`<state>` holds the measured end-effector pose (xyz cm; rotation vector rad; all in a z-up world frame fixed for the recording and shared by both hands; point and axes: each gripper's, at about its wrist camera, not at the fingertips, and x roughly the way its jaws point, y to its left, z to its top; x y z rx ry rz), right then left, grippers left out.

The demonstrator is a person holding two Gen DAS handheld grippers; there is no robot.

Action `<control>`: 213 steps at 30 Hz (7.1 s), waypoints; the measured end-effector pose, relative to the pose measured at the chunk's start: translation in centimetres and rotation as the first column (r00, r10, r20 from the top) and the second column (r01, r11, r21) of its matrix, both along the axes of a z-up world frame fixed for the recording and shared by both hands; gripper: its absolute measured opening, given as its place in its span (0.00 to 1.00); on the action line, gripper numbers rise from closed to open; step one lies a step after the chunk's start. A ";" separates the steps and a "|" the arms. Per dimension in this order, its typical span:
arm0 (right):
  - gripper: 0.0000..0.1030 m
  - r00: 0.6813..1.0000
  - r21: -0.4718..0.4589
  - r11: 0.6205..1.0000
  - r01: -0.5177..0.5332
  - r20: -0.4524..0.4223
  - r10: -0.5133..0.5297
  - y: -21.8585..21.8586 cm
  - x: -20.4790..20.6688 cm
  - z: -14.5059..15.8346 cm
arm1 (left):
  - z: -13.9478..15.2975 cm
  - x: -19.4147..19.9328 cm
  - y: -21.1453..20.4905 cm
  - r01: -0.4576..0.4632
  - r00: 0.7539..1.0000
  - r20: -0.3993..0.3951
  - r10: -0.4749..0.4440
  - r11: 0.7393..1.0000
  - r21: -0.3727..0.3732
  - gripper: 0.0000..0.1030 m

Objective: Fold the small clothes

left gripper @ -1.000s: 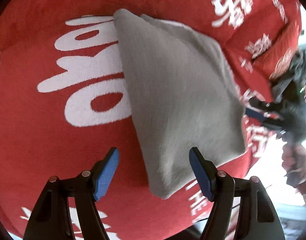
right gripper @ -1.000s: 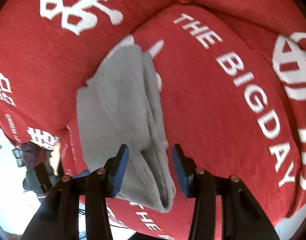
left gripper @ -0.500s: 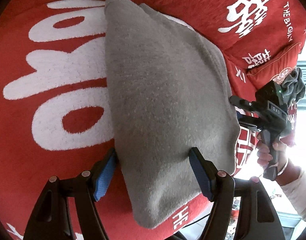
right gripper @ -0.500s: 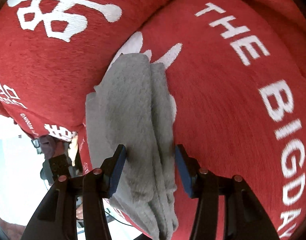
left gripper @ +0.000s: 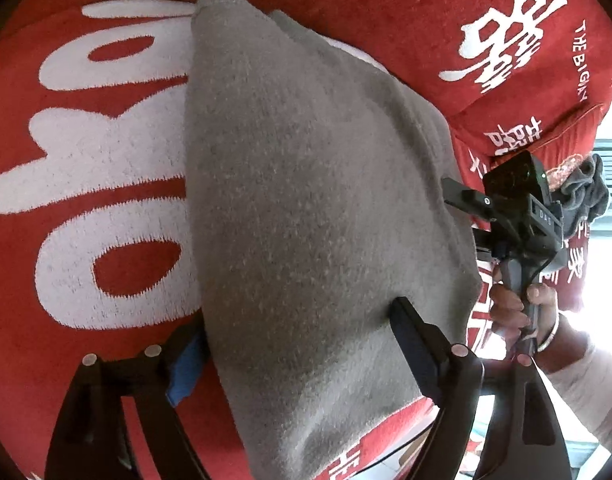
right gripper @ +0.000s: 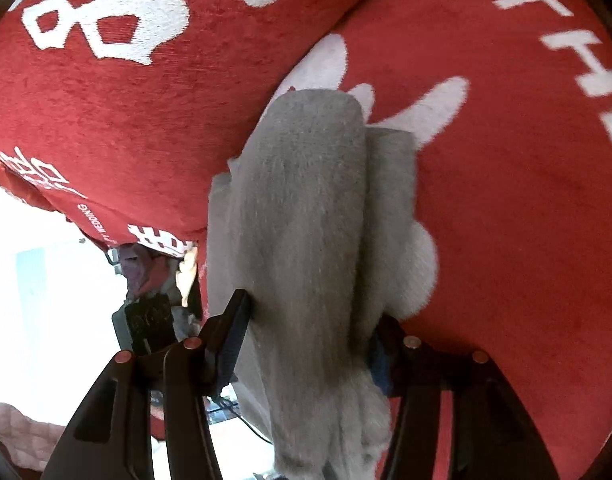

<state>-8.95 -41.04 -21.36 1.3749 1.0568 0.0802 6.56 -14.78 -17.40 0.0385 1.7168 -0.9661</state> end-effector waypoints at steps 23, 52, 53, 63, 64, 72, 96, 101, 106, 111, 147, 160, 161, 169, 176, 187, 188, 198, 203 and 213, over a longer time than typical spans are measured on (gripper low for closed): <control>0.32 0.997 0.047 0.999 0.017 0.068 -0.021 8.1 0.7 8.5 | 9.9 -0.4 8.0 -0.040 0.992 0.116 0.059 0.987 -0.158 0.46; 0.44 0.950 -0.324 0.922 -0.211 -0.289 0.116 19.6 0.7 8.7 | 6.0 -2.6 22.3 -0.116 0.954 0.296 0.044 0.966 0.230 0.75; 0.44 0.949 -0.333 0.918 -0.215 -0.293 0.115 19.7 -0.1 9.1 | 6.2 -2.7 22.3 -0.119 0.952 0.302 0.043 0.964 0.237 0.75; 0.45 0.911 -0.390 0.876 -0.285 -0.395 0.121 24.9 -1.6 10.0 | 8.6 -3.3 21.7 -0.132 0.933 0.360 0.018 0.947 0.292 1.00; 0.45 0.893 -0.406 0.855 -0.322 -0.430 0.132 25.3 -1.7 9.3 | 8.8 -3.2 21.6 -0.134 0.929 0.369 0.013 0.943 0.306 1.00; 0.47 0.854 -0.430 0.853 -0.295 -0.520 0.033 24.5 -2.8 10.3 | 11.0 -2.7 21.8 -0.171 0.903 0.429 -0.006 0.912 0.373 1.00; 1.00 0.889 -0.607 0.715 -0.347 -0.457 0.043 29.1 3.0 20.7 | 17.5 -1.8 20.6 -0.224 0.891 0.453 0.029 0.896 0.384 1.00; 1.00 0.880 -0.597 0.720 -0.353 -0.472 0.040 29.4 2.8 21.1 | 18.2 -2.1 20.7 -0.224 0.889 0.456 0.032 0.901 0.372 1.00; 1.00 0.873 -0.599 0.718 -0.353 -0.486 0.024 29.7 2.4 21.6 | 18.9 -2.3 20.6 -0.222 0.887 0.461 0.023 0.898 0.381 1.00; 1.00 0.868 -0.601 0.713 -0.361 -0.495 0.022 29.9 2.3 21.9 | 19.2 -2.4 20.5 -0.222 0.886 0.464 0.016 0.893 0.392 1.00; 1.00 0.870 -0.601 0.710 -0.367 -0.492 0.034 30.6 2.4 22.8 | 20.4 -3.1 20.4 -0.176 0.899 0.437 -0.010 0.907 0.383 1.00; 1.00 0.867 -0.602 0.707 -0.371 -0.497 0.032 30.5 2.5 23.1 | 20.3 -3.3 20.4 -0.170 0.899 0.437 -0.019 0.905 0.390 1.00; 1.00 0.867 -0.602 0.707 -0.371 -0.497 0.032 30.4 2.5 23.1 | 20.3 -3.3 20.4 -0.171 0.899 0.438 -0.019 0.905 0.390 1.00; 1.00 0.867 -0.603 0.706 -0.371 -0.498 0.030 30.4 2.4 23.1 | 20.0 -3.0 20.5 -0.162 0.897 0.440 -0.032 0.904 0.396 1.00; 1.00 0.866 -0.604 0.705 -0.372 -0.498 0.030 30.4 2.5 23.1 | 20.0 -3.1 20.5 -0.158 0.897 0.441 -0.037 0.903 0.399 1.00; 1.00 0.866 -0.603 0.705 -0.373 -0.499 0.031 30.2 2.5 23.2 | 19.9 -3.0 20.5 -0.148 0.900 0.434 -0.045 0.904 0.400 1.00; 1.00 0.866 -0.603 0.705 -0.373 -0.498 0.032 30.2 2.5 23.2 | 19.9 -3.0 20.5 -0.148 0.900 0.434 -0.045 0.905 0.400 1.00; 1.00 0.868 -0.605 0.708 -0.363 -0.496 0.022 30.0 2.3 23.2 | 19.9 -3.2 20.5 -0.148 0.899 0.436 -0.046 0.904 0.402 1.00; 1.00 0.867 -0.605 0.709 -0.363 -0.498 0.019 30.0 2.3 23.2 | 19.7 -3.1 20.6 -0.137 0.895 0.441 -0.065 0.901 0.412 1.00; 1.00 0.864 -0.604 0.707 -0.368 -0.503 0.020 30.6 2.6 23.0 | 19.7 -2.6 20.4 -0.133 0.880 0.467 -0.086 0.900 0.415 1.00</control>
